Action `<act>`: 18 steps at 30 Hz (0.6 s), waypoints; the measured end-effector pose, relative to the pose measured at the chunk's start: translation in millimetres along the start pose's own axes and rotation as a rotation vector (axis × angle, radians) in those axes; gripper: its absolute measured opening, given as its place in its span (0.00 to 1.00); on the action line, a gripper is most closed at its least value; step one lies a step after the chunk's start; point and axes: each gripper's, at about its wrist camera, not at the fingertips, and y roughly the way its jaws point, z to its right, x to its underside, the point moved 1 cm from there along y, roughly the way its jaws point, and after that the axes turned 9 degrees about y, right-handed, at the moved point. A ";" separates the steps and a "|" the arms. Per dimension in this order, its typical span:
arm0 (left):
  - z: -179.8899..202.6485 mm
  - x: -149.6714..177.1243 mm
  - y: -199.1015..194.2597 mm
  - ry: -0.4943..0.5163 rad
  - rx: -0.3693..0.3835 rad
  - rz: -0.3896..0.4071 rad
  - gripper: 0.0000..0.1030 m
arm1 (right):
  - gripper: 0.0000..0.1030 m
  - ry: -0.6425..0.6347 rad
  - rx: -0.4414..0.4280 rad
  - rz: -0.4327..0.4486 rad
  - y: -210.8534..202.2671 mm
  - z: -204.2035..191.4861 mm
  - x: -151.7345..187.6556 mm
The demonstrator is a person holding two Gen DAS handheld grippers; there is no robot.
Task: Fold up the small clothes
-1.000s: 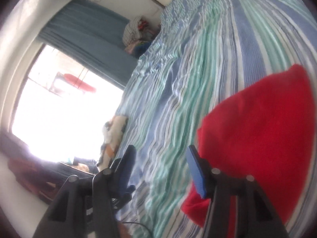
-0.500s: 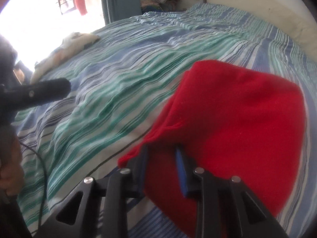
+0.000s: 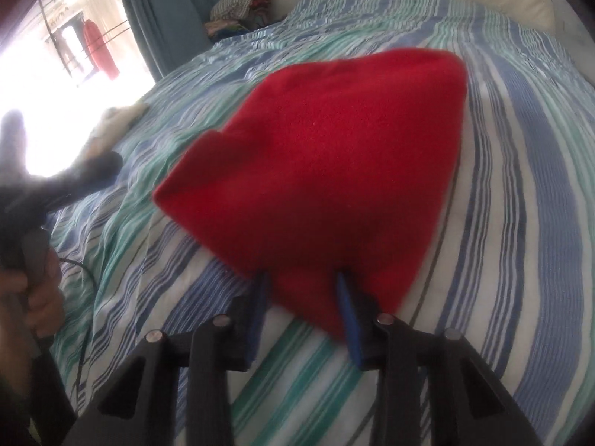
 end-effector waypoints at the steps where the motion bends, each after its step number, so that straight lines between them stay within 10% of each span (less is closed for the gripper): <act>1: 3.2 -1.5 -1.9 -0.005 0.053 0.004 0.94 | 0.45 0.021 -0.025 0.016 -7.0 1.1 -2.9; 6: 37.2 -37.0 34.2 0.006 0.180 -0.076 0.97 | 0.75 0.159 -0.075 0.190 -55.1 38.1 -29.7; 12: 34.0 -55.0 133.9 0.107 -0.028 -0.303 0.96 | 0.75 0.381 -0.155 0.086 -17.2 98.9 -76.5; 17: 19.3 -51.9 150.5 0.063 0.030 -0.317 1.00 | 0.74 0.481 -0.308 0.031 46.5 104.7 -81.6; 18: 21.3 -52.2 151.9 0.064 0.039 -0.314 0.90 | 0.61 0.454 -0.302 0.046 52.7 97.7 -83.9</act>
